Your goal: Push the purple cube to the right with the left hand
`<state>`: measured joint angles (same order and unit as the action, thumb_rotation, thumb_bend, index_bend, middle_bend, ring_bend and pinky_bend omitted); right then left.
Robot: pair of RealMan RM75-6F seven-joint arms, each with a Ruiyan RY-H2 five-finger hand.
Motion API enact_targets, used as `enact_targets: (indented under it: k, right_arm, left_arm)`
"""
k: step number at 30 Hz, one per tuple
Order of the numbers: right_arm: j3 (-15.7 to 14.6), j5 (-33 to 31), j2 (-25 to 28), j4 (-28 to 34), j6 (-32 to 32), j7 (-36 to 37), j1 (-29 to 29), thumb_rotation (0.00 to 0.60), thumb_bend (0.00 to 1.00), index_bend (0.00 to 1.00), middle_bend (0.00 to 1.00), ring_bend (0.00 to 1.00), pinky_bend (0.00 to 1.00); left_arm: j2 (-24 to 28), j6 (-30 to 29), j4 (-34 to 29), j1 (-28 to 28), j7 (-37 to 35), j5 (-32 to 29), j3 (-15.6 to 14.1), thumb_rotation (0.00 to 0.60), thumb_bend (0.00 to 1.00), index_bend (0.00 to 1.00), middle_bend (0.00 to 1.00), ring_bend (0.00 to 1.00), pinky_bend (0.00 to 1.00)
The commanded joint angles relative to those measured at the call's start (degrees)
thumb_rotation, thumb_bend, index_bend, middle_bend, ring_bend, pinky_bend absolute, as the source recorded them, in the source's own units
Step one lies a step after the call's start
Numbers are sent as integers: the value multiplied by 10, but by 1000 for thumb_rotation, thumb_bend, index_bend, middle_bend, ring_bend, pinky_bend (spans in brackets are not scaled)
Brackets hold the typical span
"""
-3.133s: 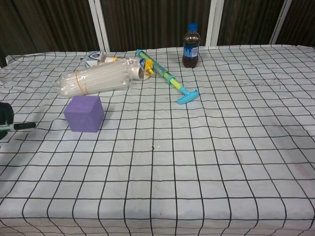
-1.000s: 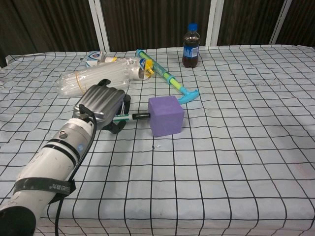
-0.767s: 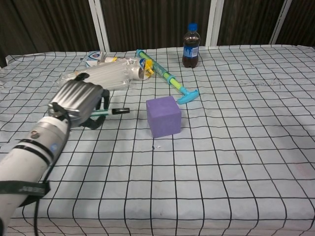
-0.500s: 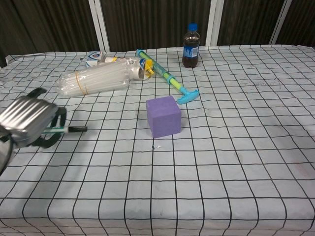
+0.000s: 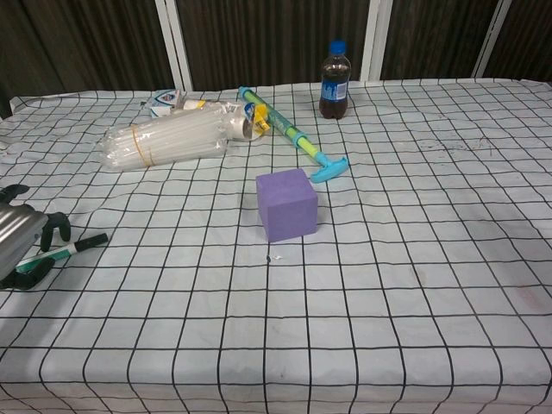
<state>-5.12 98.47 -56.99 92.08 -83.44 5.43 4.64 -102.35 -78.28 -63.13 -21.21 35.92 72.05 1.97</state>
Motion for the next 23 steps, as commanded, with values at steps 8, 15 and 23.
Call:
enact_targets:
  k: [8,15,23]
  right_arm:
    - [3,-7,-2,0,-4,-6,-3,600,370,0,0,0,0]
    - [9,-22,-3,2,-7,-11,-8,600,370,0,0,0,0]
    - [15,-38,-12,11,9,-42,-5,600,370,0,0,0,0]
  left_arm:
    - [102,-37,-175,48,13,23,-30,600,398,85,203,152,84]
    - [268,-112,-275,104,-175,185,-143,600,390,44,129,45,60]
    - [294,-126,-254,119,-240,202,-127,600,381,0,48,0,55]
